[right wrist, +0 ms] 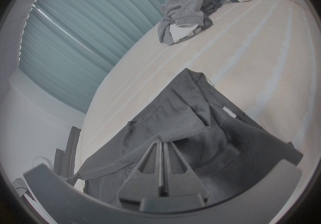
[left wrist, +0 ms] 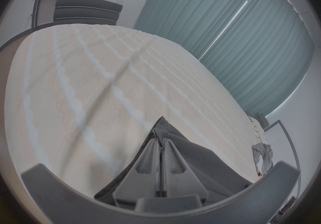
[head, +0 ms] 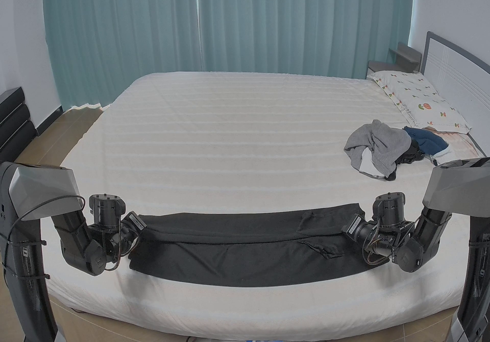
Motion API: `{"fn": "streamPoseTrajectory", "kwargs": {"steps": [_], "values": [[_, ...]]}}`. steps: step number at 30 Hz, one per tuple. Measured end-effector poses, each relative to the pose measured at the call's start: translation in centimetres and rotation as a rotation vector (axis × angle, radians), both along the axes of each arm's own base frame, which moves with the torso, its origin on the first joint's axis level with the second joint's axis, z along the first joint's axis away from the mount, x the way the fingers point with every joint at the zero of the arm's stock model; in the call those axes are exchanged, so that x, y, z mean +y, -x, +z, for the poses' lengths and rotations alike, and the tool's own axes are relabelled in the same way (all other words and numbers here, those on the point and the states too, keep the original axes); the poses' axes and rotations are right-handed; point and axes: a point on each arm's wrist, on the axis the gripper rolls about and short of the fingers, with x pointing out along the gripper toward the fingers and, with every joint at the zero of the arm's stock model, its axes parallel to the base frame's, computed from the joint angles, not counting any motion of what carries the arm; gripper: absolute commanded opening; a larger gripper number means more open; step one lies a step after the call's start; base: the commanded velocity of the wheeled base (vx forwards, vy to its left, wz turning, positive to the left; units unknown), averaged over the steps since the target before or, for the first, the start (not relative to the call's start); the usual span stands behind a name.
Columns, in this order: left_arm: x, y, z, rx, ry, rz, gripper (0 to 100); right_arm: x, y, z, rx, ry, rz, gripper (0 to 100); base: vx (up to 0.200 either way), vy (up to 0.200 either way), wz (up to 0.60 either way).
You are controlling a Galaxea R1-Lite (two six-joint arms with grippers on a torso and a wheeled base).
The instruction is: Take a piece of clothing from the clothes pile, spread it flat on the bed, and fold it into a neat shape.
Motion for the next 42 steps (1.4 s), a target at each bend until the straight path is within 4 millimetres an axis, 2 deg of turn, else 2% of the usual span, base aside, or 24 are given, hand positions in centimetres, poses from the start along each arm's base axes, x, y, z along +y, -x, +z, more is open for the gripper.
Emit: {"fn": "streamPoseTrajectory", "kwargs": {"steps": [2, 3, 5, 6, 12, 18, 23, 28, 35, 36, 42], "values": [[0.0, 0.1, -0.2, 0.006, -0.001, -0.001, 0, 0.0, 0.1, -0.2, 0.011, 0.004, 0.001, 0, 0.000, 0.000, 0.00], [-0.1, 0.1, -0.2, 0.008, -0.001, -0.002, 100, 0.0, 0.1, -0.3, 0.014, 0.005, 0.002, 0, 0.000, 0.000, 0.00], [-0.1, 0.2, -0.4, 0.015, -0.002, -0.004, 100, 0.0, 0.1, -0.5, 0.018, 0.006, 0.002, 0, 0.000, 0.000, 0.00], [-0.2, 0.2, -0.4, 0.018, -0.002, -0.005, 100, 0.0, 0.1, -0.5, 0.021, 0.007, 0.002, 100, 0.000, 0.000, 0.00], [-0.3, 0.7, -0.6, 0.033, -0.005, -0.013, 100, -0.1, 0.1, -0.2, 0.009, 0.003, -0.002, 100, 0.000, 0.000, 0.00], [-0.2, 0.8, -0.2, 0.027, -0.002, -0.009, 100, -0.9, 0.0, 1.5, -0.030, -0.006, -0.024, 100, 0.000, 0.000, 0.00], [0.3, -0.2, 0.8, -0.029, 0.014, 0.010, 100, -2.4, -0.5, 2.5, -0.053, -0.013, -0.062, 100, 0.000, 0.000, 0.00], [0.8, -1.8, 1.6, -0.089, 0.041, 0.011, 100, -3.7, -1.3, 2.7, -0.059, -0.052, -0.051, 100, 0.000, 0.000, 0.00], [1.0, -2.7, 0.4, -0.074, 0.087, -0.049, 100, -4.9, -2.1, 1.9, -0.047, -0.086, -0.048, 100, 0.000, 0.000, 0.00], [0.9, -2.8, 0.1, -0.067, 0.086, -0.050, 0, -4.9, -2.1, 1.8, -0.044, -0.087, -0.049, 100, 0.000, 0.000, 0.00], [1.0, -3.2, -1.1, -0.049, 0.078, -0.039, 0, -5.0, -2.2, 1.3, -0.035, -0.088, -0.048, 100, 0.000, 0.000, 0.00]]}}
